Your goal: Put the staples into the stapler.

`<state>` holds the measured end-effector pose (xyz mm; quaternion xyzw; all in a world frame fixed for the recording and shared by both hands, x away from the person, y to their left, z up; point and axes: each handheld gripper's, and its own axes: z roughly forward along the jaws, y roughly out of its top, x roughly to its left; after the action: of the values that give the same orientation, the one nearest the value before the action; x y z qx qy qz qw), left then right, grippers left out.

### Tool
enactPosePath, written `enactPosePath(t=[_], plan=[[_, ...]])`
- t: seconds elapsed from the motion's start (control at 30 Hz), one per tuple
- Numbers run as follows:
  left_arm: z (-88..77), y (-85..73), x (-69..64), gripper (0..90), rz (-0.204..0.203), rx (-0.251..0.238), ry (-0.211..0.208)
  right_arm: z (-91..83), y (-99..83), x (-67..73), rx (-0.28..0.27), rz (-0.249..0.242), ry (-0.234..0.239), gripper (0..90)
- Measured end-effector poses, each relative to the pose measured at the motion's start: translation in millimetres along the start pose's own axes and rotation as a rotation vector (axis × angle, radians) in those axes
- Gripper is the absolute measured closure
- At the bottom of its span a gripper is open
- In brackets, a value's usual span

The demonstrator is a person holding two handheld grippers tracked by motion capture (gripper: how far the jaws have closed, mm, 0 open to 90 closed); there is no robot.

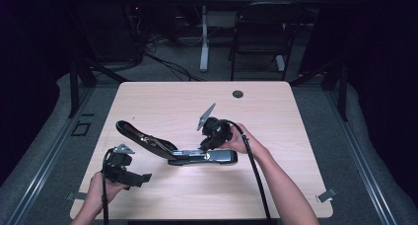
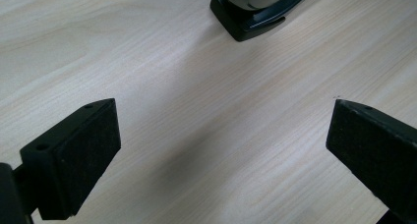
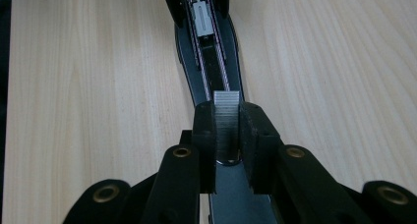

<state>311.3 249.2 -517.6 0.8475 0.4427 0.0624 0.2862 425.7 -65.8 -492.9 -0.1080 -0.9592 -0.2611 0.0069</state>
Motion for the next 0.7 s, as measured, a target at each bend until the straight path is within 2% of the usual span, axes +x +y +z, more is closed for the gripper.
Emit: enactPosePath(t=[0.47,0.7], plan=[[0.2,-0.5,0.2,0.2,0.001,0.001,0.001,13.9,3.1,-3.7,-0.007,-0.016,0.026,78.1],[0.0,-0.5,-0.2,0.2,0.002,0.002,0.002,19.5,3.1,-3.5,0.015,-0.033,0.019,78.1]])
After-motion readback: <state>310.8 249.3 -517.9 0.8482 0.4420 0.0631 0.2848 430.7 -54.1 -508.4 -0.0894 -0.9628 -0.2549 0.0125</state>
